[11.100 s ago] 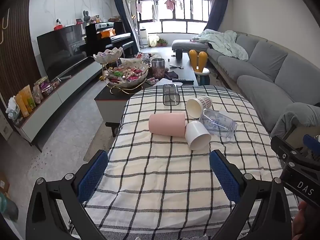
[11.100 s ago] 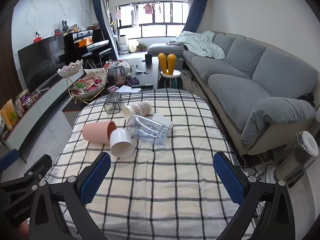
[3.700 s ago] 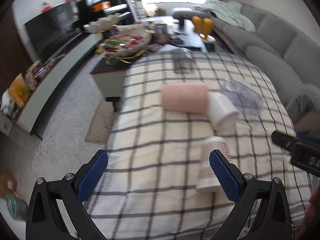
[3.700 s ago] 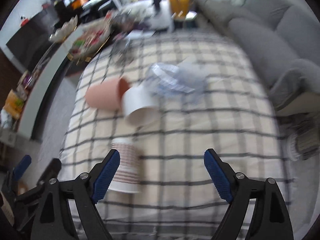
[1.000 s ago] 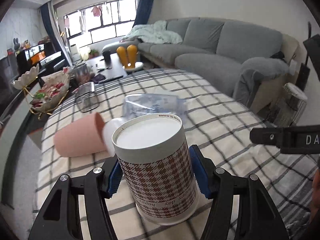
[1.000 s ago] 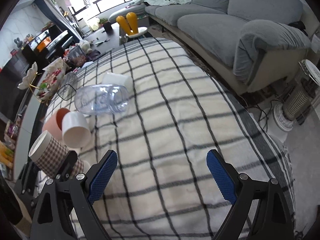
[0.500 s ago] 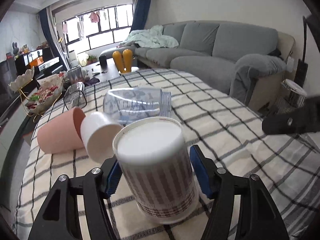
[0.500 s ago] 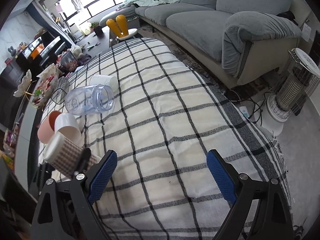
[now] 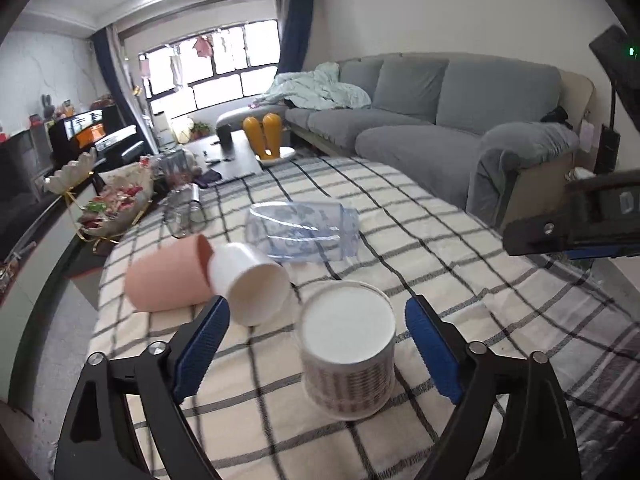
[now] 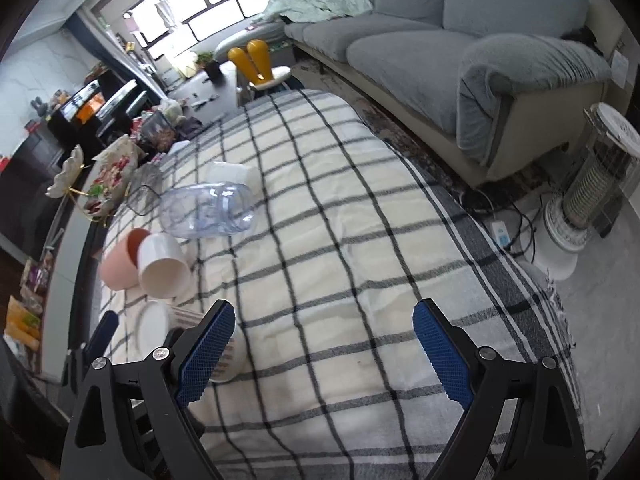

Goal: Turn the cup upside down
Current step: 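Lower the paper cup rim down onto the cloth with the left gripper, then open the left gripper and withdraw it from the paper cup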

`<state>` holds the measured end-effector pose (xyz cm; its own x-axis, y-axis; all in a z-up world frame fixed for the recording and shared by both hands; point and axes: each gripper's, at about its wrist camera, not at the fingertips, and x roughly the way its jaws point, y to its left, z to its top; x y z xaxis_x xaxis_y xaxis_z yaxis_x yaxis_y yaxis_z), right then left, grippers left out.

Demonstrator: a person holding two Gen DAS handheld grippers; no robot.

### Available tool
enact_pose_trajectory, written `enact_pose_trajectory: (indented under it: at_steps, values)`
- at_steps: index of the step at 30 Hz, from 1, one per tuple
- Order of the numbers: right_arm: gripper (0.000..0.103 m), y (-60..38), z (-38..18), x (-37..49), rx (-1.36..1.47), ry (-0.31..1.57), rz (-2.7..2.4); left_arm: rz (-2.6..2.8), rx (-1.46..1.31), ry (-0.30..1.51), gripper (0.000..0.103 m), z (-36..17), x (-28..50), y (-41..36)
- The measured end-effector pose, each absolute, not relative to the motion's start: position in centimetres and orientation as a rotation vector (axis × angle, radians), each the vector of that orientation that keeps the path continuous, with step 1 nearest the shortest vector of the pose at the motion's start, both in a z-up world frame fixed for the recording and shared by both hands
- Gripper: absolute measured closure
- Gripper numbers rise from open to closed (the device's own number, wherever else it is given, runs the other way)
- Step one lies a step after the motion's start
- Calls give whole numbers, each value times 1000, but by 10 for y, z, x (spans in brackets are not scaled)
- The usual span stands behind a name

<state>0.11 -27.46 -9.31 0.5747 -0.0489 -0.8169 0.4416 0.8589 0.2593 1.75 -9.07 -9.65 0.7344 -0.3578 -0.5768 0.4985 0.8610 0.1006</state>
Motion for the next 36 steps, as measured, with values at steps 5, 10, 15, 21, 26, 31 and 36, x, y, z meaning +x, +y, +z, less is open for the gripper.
enact_pose_trajectory:
  at_steps: [5, 10, 15, 21, 26, 31, 36]
  values:
    - [12, -259, -74, 0, 409, 862, -277, -441, 198, 593, 10, -70, 6, -67]
    - [12, -238, -56, -1, 344, 803, -243, -376, 151, 582, 2, -45, -5, -41]
    - [12, -218, -41, -3, 285, 758, -215, -278, 127, 608, 1, -33, -6, -23]
    - [11, -199, -25, -10, 227, 688, -205, -197, 47, 694, 1, -34, 0, 3]
    - [10, -189, -15, -15, 186, 627, -210, -157, -13, 710, 0, -34, 1, 18]
    - [9, -180, -11, -22, 133, 586, -239, -123, 5, 720, 0, -30, -1, 18]
    - [8, -176, -8, -30, 101, 554, -257, -93, 19, 689, 0, -18, -9, 18]
